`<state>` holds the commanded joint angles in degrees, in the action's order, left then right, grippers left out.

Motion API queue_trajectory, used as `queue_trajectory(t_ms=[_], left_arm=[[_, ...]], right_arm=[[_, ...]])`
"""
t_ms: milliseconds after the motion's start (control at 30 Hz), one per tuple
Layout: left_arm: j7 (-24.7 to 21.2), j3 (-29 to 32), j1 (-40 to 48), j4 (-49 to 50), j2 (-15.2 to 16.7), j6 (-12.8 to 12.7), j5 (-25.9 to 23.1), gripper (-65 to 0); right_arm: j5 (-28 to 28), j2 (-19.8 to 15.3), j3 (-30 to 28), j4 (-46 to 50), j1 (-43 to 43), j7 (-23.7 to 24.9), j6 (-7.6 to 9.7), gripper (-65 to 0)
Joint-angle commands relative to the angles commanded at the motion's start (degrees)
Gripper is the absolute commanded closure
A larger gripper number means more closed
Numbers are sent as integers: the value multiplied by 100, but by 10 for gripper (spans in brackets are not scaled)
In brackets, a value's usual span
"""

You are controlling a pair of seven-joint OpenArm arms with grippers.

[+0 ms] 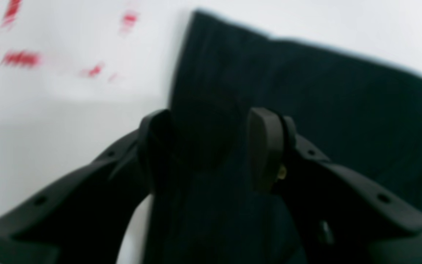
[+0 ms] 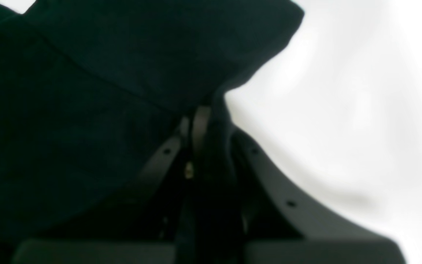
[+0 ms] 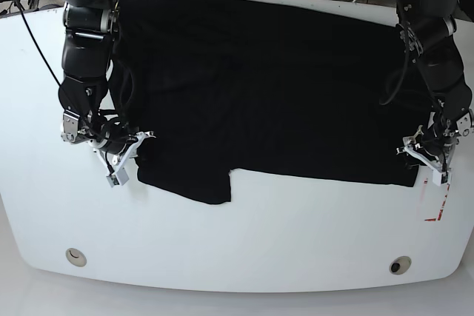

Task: Fold the T-shirt properly
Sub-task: 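Grasp the black shirt's hem corners with both grippers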

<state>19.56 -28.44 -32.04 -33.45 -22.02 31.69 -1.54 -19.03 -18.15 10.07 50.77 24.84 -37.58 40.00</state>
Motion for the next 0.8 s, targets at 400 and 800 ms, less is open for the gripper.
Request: queue_trajectory(t_ms=[400,800], left_arm=[[9,246,105,-88,-273,-431,26,-312],[18,264,114,53,-158,-202,26,-312]], right_arm=[[-9,0,9,0,0,0,0,0],[-9,9,9,0,-9,9,0,0]])
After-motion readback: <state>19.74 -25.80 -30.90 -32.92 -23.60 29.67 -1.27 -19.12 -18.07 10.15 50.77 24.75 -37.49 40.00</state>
